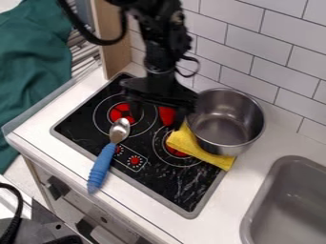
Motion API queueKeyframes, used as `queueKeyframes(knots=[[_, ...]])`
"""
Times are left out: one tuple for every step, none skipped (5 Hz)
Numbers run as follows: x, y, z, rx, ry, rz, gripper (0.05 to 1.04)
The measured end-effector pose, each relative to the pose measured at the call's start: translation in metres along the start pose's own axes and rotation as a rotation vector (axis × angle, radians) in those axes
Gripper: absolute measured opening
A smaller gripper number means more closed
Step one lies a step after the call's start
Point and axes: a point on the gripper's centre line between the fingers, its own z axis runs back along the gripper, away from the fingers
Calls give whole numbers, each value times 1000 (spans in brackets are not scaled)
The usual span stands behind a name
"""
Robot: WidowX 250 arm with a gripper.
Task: Put the tomato in the silver pot
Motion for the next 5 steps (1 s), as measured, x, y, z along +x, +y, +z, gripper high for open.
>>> queueKeyframes(knots=[[8, 4, -1, -23, -43, 25, 1005], [20, -7, -29, -43, 5, 12, 1005], [32, -15, -46, -61, 10, 8, 1005], [48, -20, -59, -68, -4, 16, 1005], [56, -17, -67, -63, -4, 35, 1005]])
